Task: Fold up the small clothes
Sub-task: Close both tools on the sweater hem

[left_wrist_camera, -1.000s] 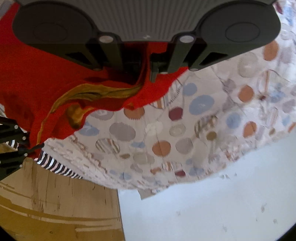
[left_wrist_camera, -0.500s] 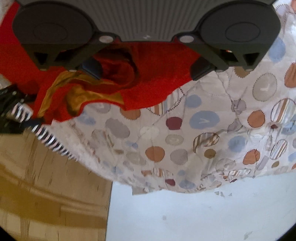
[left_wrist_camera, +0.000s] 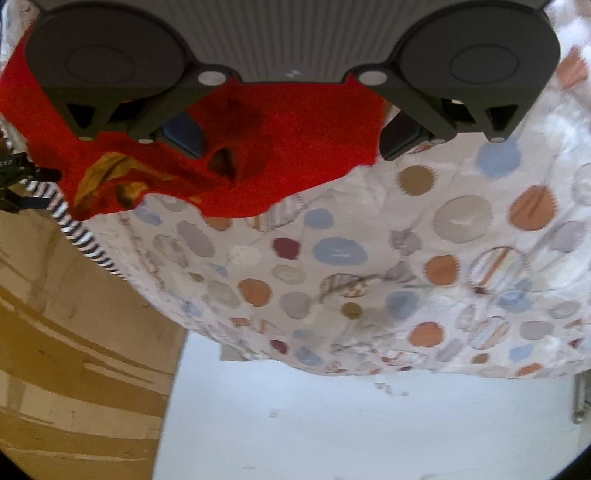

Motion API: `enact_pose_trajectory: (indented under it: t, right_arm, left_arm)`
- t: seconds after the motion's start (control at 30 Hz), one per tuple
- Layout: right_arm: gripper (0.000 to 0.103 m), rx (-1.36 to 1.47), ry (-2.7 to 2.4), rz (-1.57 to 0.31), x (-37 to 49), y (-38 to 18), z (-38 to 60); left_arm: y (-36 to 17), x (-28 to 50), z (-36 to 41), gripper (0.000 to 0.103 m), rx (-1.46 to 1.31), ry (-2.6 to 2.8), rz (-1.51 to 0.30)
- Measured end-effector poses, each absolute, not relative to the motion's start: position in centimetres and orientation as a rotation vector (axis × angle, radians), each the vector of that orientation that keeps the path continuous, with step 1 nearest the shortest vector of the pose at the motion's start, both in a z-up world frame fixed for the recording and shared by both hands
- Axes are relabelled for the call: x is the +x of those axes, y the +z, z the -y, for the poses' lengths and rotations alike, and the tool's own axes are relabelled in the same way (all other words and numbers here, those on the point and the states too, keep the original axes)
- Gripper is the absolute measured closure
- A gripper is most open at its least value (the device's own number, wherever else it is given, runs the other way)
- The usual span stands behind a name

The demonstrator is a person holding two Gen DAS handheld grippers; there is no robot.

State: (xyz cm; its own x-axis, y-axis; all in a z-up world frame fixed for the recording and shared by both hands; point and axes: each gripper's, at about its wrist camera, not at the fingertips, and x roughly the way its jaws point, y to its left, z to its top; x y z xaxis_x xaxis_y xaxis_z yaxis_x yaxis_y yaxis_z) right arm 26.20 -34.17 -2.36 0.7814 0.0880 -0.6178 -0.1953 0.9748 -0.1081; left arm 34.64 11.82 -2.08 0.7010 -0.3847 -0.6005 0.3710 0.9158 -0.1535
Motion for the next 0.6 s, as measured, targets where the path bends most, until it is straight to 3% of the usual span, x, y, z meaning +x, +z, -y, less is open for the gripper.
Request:
enact_pose_trajectory:
  t: [0.13, 0.23, 0.33, 0.4, 0.47, 0.53, 0.6]
  right_arm:
    - [0.001, -0.151, 0.111, -0.651, 26.8, -3.1, 34.4]
    - [0.007, -0.091, 0.123, -0.636, 27.6, -3.1, 34.7]
    - [0.018, -0.082, 0.129, -0.63, 28.6, -3.0, 34.2]
    - [0.034, -0.099, 0.13, -0.637, 29.2, -3.2, 33.6]
    - [0.045, -0.102, 0.12, -0.638, 29.5, -3.4, 33.2]
    - [0.056, -0.108, 0.085, -0.621, 29.3, -3.4, 32.6]
    - [0.08, -0.121, 0.082, -0.614, 28.9, -3.3, 32.2]
  left_arm:
    - [-1.9, 31.7, -11.1, 0.0, 0.016, -0.505, -0.627]
    - [-2.0, 29.6, -9.1, 0.0, 0.085, -0.595, -0.635]
    - [-2.3, 27.9, -5.9, 0.0, 0.231, -0.651, -0.61]
    - [-2.7, 27.3, -3.2, 0.004, 0.362, -0.603, -0.588]
    - [-3.4, 27.2, -0.9, 0.02, 0.502, -0.518, -0.57]
    - [-4.0, 27.4, 0.4, 0.061, 0.589, -0.442, -0.548]
    - [-3.9, 27.8, 0.4, 0.08, 0.577, -0.423, -0.553]
